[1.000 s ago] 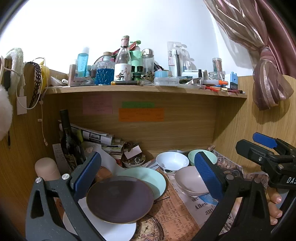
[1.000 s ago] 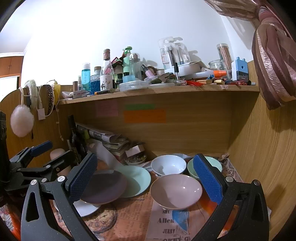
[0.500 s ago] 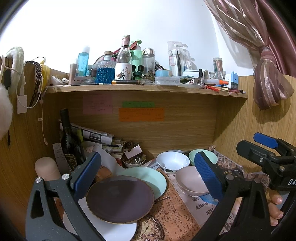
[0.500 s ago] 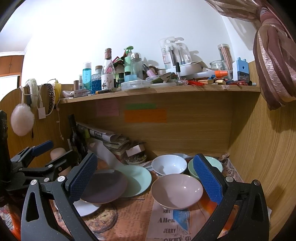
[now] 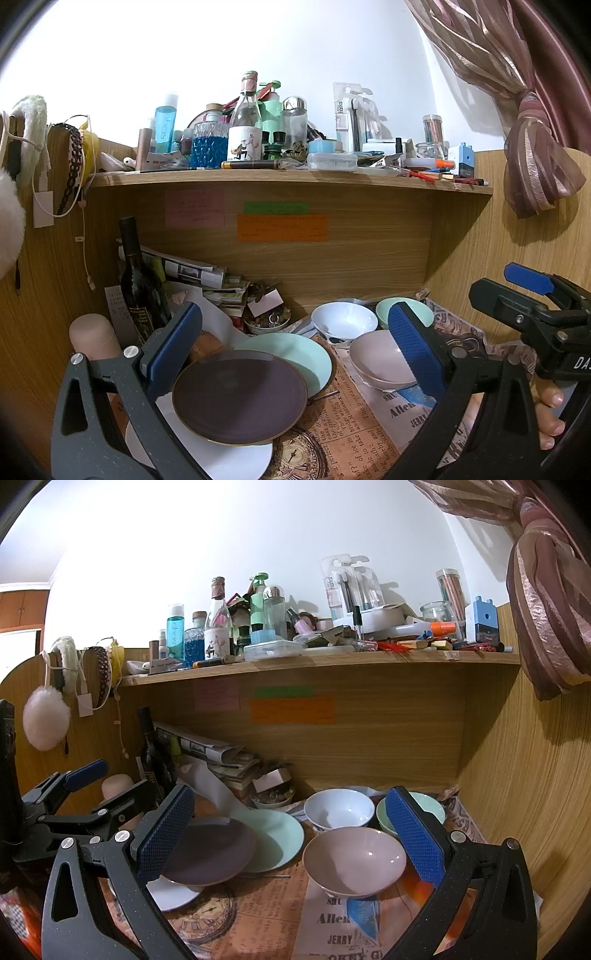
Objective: Organize plates and bowls
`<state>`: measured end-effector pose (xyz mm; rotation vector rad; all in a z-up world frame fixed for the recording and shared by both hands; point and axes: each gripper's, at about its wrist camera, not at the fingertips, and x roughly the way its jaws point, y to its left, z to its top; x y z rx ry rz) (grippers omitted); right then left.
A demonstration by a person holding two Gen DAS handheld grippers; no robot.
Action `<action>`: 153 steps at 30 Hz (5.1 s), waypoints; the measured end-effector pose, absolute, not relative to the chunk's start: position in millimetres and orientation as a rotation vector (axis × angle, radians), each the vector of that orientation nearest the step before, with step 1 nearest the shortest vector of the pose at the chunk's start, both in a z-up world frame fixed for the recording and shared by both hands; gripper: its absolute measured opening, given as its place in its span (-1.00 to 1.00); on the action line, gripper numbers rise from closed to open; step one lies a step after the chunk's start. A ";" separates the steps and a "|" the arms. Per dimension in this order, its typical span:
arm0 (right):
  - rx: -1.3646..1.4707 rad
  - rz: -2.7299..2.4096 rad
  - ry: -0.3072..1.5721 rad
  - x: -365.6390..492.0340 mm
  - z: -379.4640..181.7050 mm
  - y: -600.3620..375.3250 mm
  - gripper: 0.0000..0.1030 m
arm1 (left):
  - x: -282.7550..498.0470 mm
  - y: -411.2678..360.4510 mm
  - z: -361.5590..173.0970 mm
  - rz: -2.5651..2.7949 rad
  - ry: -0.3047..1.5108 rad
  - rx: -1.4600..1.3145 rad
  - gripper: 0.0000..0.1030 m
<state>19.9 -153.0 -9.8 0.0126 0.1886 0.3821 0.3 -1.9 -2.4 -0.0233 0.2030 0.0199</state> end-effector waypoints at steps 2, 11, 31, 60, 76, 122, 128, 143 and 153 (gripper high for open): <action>0.012 0.381 0.185 18.6 -9.9 -152.5 1.00 | 0.2 -1.9 -2.4 0.019 0.203 -0.024 0.99; 0.013 0.383 0.185 18.0 -10.7 -151.1 1.00 | 0.3 -1.8 -2.5 0.020 0.203 -0.023 0.99; 0.019 0.389 0.194 19.0 -11.6 -144.6 1.00 | 2.2 3.2 -2.8 0.012 0.207 -0.030 0.99; -0.035 0.483 0.521 112.0 -101.1 -64.6 1.00 | 80.7 119.8 -93.1 0.142 0.552 -0.024 0.99; 0.004 0.501 0.794 167.3 -152.2 -34.6 0.22 | 142.8 179.9 -148.1 0.091 0.862 -0.116 0.28; 0.063 0.624 0.864 180.2 -163.0 -17.4 -0.69 | 156.7 161.7 -128.3 -0.068 0.889 -0.136 -0.97; 0.057 0.624 0.858 181.3 -163.6 -15.9 -0.70 | 142.5 191.5 -132.5 0.031 0.908 -0.156 -0.75; 0.058 0.629 0.850 181.8 -164.0 -15.8 -0.69 | 118.6 194.5 -164.1 -0.048 1.042 -0.217 -0.19; 0.061 0.648 0.864 183.5 -166.3 -13.6 -0.64 | 127.2 183.2 -167.6 -0.027 1.023 -0.188 -0.20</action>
